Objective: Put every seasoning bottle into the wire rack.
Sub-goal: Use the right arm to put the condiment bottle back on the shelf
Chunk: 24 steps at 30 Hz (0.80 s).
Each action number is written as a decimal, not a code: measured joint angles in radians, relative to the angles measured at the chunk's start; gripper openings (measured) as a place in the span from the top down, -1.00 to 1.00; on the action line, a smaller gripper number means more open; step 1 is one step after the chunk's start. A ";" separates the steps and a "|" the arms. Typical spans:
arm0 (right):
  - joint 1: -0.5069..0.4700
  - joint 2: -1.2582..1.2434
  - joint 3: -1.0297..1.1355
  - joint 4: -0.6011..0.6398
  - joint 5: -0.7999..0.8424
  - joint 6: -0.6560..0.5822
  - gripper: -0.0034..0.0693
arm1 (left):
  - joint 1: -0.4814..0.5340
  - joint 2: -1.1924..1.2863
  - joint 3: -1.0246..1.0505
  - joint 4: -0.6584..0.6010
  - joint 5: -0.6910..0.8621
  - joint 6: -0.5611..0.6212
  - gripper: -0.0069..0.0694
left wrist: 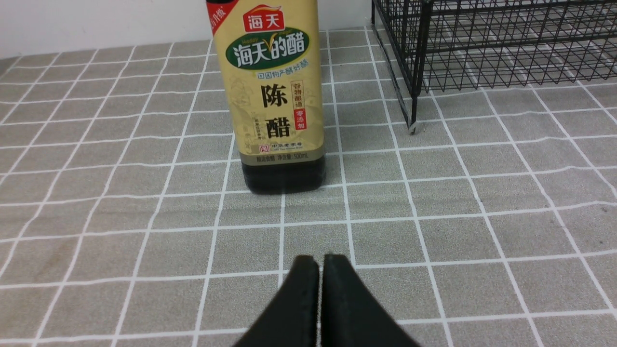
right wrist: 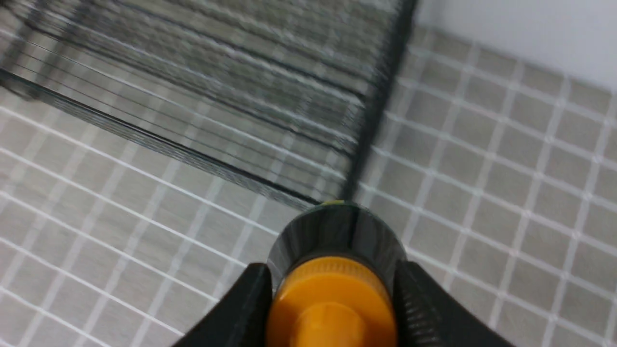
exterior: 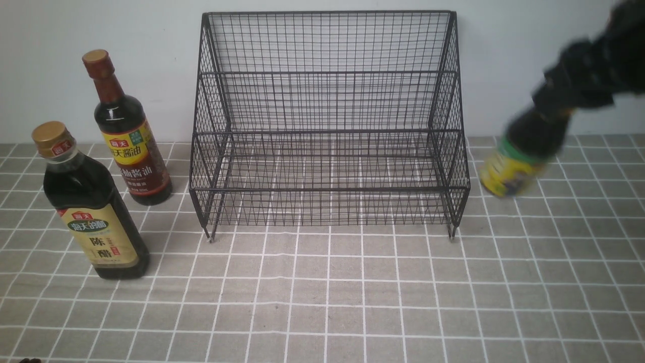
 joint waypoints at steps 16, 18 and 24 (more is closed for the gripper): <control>0.074 0.384 -0.291 0.028 -0.037 -0.004 0.09 | 0.000 0.000 0.000 0.000 0.000 0.000 0.84; 0.074 0.412 -0.293 0.028 -0.037 -0.004 0.09 | 0.000 0.000 0.000 0.000 0.000 0.000 0.84; 0.074 0.513 -0.294 0.027 -0.037 -0.004 0.09 | 0.000 0.000 0.000 0.000 0.000 0.000 0.84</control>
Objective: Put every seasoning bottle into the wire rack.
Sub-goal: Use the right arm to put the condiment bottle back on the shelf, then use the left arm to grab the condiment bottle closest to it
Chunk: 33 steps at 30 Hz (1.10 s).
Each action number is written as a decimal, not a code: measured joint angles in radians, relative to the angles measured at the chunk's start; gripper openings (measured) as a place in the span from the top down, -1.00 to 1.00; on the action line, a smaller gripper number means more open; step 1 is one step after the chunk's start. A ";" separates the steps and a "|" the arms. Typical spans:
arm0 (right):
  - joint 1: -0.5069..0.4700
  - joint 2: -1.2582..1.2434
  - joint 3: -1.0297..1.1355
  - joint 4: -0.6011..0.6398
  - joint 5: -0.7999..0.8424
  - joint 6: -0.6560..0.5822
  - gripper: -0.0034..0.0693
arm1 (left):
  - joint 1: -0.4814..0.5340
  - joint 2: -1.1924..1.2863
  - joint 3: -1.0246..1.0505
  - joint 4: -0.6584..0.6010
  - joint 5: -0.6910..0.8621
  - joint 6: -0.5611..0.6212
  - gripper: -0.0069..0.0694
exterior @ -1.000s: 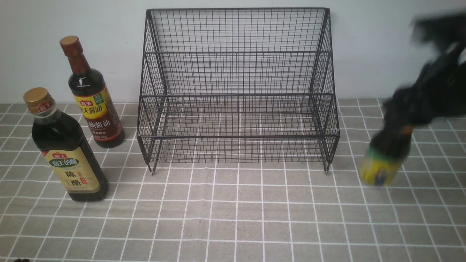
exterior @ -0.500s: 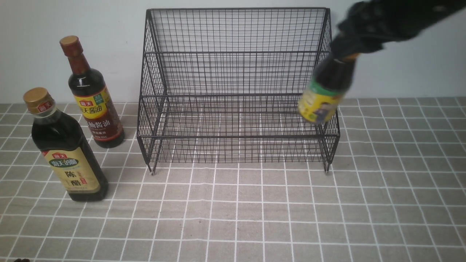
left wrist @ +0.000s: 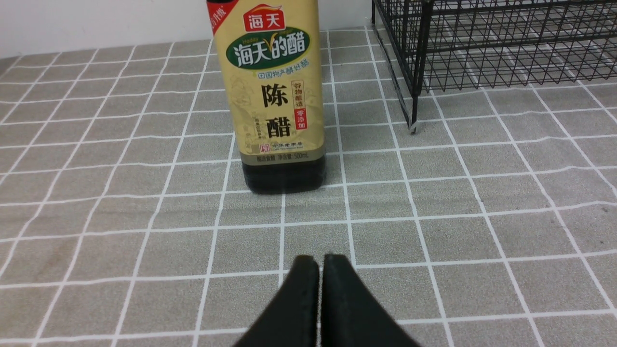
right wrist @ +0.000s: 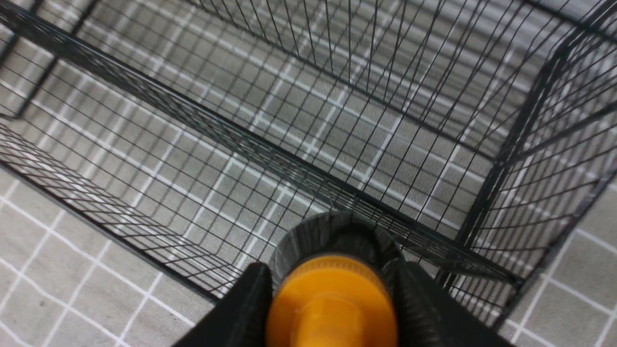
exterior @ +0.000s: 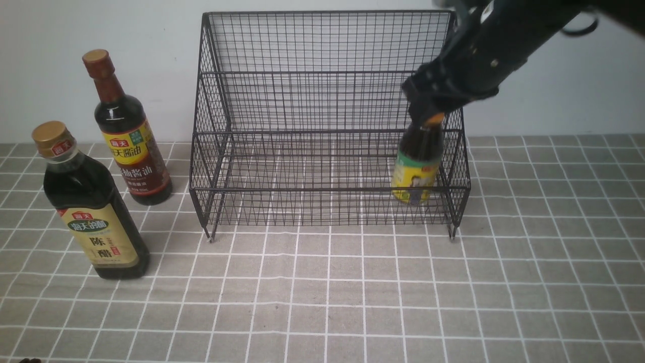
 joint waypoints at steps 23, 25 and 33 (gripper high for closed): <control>0.001 -0.355 -0.201 -0.099 0.106 0.188 0.22 | 0.000 0.000 0.000 0.000 0.000 0.000 0.84; 0.001 -0.482 -0.161 -0.124 0.106 0.211 0.54 | 0.000 0.000 0.000 0.000 0.000 0.000 0.84; 0.001 -1.050 0.339 -0.190 -0.032 0.275 0.94 | 0.000 0.000 0.000 0.000 0.000 0.000 0.84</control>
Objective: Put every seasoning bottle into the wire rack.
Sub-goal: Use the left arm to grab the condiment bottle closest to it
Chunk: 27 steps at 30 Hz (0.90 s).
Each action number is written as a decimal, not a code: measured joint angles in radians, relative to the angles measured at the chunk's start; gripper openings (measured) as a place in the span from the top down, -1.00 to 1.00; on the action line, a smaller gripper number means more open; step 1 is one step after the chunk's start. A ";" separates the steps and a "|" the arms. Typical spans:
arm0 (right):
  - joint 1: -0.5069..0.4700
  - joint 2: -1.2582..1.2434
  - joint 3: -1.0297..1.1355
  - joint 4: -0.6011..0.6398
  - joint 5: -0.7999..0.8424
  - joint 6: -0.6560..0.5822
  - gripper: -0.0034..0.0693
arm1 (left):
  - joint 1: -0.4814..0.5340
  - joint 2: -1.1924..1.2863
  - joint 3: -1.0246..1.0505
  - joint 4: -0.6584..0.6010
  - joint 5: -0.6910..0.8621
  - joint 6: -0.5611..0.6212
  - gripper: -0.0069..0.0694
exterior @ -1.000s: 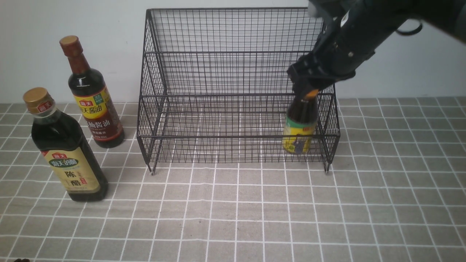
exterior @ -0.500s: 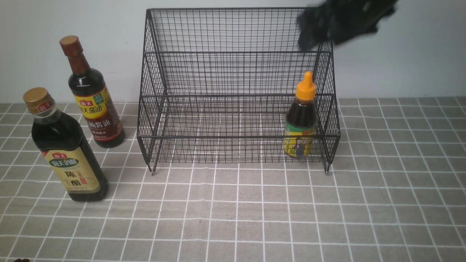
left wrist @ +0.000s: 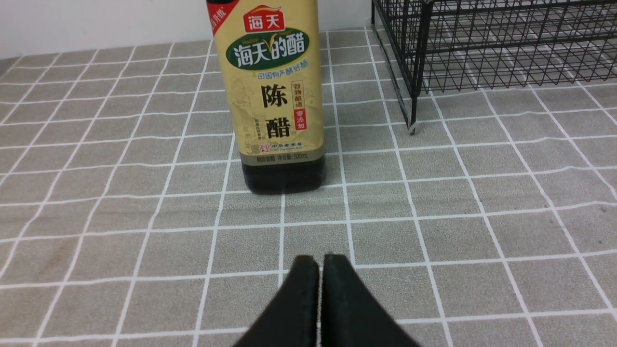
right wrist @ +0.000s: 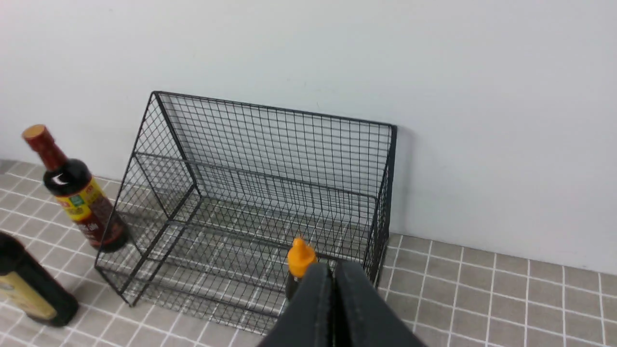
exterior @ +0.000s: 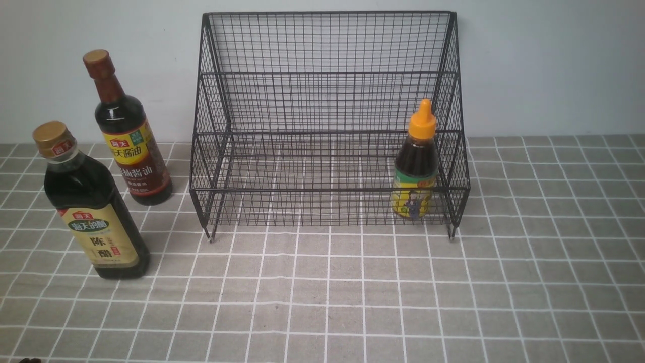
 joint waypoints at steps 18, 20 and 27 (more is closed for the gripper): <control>0.000 -0.739 1.039 -0.008 -0.747 0.038 0.94 | 0.000 0.000 0.000 0.000 0.000 0.000 0.84; 0.000 -0.739 1.060 -0.023 -0.743 0.037 0.94 | 0.000 0.000 0.000 0.000 0.000 0.000 0.84; 0.000 -0.745 1.133 -0.109 -0.741 0.037 0.94 | 0.000 0.000 0.000 0.000 0.000 0.000 0.84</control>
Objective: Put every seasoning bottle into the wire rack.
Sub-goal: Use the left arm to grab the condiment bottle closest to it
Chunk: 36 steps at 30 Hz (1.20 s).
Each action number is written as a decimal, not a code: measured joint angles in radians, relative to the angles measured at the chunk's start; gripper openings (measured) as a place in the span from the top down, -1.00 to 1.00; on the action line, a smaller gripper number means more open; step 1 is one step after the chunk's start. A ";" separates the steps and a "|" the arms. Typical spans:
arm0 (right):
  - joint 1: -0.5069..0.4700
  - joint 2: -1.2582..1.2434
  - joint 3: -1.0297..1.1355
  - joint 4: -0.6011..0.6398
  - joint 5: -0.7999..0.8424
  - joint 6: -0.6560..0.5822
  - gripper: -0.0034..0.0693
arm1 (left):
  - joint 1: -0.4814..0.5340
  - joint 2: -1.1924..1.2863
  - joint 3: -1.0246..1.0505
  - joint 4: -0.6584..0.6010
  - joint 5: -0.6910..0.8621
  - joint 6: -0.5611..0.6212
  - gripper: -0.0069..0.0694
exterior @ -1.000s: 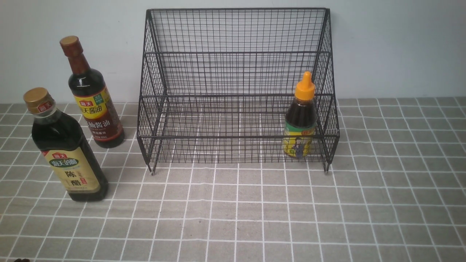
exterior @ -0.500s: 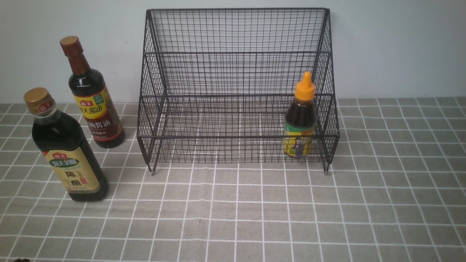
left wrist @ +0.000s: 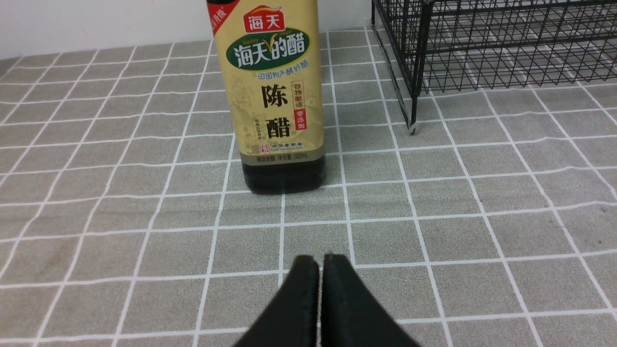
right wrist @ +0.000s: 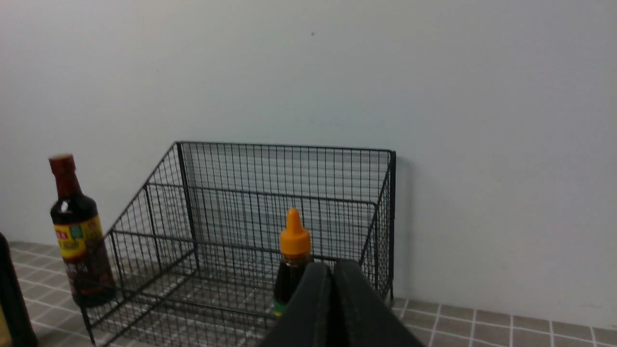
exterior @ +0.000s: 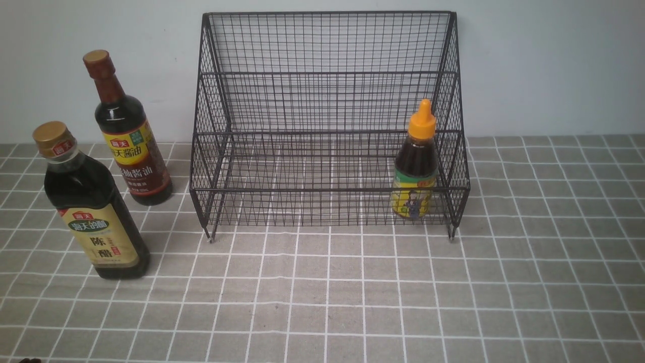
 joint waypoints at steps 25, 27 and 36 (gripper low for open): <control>-0.360 -0.143 0.410 0.009 -0.019 0.003 0.94 | 0.000 0.000 0.000 0.000 0.000 0.000 0.84; -0.360 -0.143 0.410 0.009 -0.019 0.003 0.94 | 0.000 0.000 0.000 0.000 0.000 0.000 0.84; -0.360 -0.143 0.410 0.011 -0.019 0.003 0.94 | 0.000 0.000 0.000 0.000 0.000 0.000 0.84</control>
